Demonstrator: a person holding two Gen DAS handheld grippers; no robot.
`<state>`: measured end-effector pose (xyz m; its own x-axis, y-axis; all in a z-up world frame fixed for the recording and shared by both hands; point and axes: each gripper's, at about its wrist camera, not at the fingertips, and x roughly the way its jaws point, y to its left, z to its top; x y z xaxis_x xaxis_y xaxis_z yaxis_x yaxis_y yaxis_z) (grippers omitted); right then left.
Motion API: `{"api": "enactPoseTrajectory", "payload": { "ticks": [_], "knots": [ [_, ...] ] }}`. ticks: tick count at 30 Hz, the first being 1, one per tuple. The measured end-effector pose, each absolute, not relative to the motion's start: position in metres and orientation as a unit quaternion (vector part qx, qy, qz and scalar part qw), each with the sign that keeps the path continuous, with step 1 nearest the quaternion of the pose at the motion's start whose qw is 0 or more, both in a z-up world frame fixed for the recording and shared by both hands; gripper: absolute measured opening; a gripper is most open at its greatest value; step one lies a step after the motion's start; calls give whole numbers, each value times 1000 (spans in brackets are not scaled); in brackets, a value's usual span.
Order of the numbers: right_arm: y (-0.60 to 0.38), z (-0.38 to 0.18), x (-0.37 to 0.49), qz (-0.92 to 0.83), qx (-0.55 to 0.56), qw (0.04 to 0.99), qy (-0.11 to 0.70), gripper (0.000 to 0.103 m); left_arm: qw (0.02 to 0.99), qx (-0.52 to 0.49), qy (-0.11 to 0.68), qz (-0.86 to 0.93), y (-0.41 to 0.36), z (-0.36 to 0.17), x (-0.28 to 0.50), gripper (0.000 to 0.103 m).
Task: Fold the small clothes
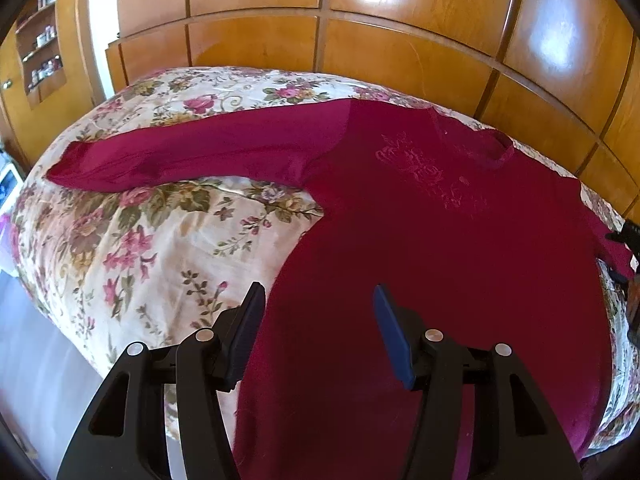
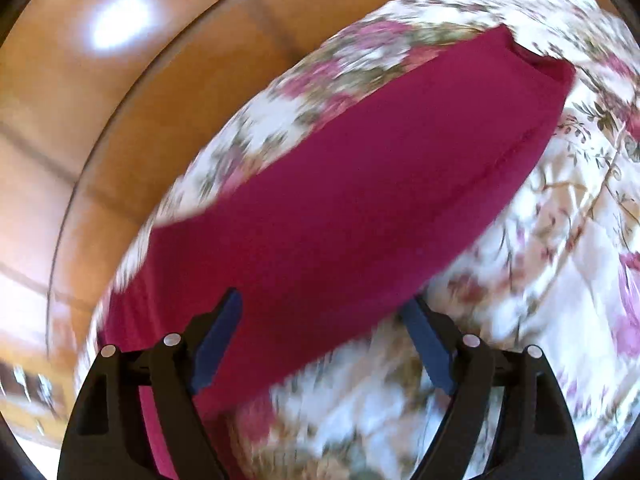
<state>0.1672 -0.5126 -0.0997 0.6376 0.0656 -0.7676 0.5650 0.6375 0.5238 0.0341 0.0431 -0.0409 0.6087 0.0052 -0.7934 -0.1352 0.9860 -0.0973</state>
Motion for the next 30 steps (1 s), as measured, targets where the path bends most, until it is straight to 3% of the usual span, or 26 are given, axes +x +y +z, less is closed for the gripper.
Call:
{"api": "enactPoseTrajectory", "payload": {
  "ticks": [2, 7, 10, 13, 21, 27, 28, 29, 30],
  "knots": [
    [-519, -100, 172, -164, 408, 810, 389, 75, 893, -70, 444, 36, 40, -44, 38, 55],
    [-533, -103, 200, -163, 400, 807, 404, 23, 891, -58, 450, 27, 31, -49, 45, 55],
    [-529, -86, 209, -145, 370, 822, 407, 13, 890, -51, 453, 22, 28, -53, 47, 55],
    [-513, -63, 215, -115, 323, 848, 404, 11, 889, -49, 455, 21, 27, -57, 48, 55],
    [-426, -14, 230, -5, 238, 891, 386, 10, 891, -71, 448, 4, 32, -53, 39, 55],
    [-296, 10, 233, 108, 125, 906, 389, 12, 888, -103, 448, -13, 38, -51, 34, 55],
    [-261, 11, 233, 136, 76, 905, 395, 21, 887, -106, 449, -15, 39, -50, 34, 55],
    [-234, 10, 230, 156, 36, 903, 399, 37, 887, -108, 448, -16, 39, -50, 33, 55],
    [-206, 9, 224, 172, -12, 903, 394, 75, 887, -111, 448, -17, 40, -49, 33, 55]
  ]
}}
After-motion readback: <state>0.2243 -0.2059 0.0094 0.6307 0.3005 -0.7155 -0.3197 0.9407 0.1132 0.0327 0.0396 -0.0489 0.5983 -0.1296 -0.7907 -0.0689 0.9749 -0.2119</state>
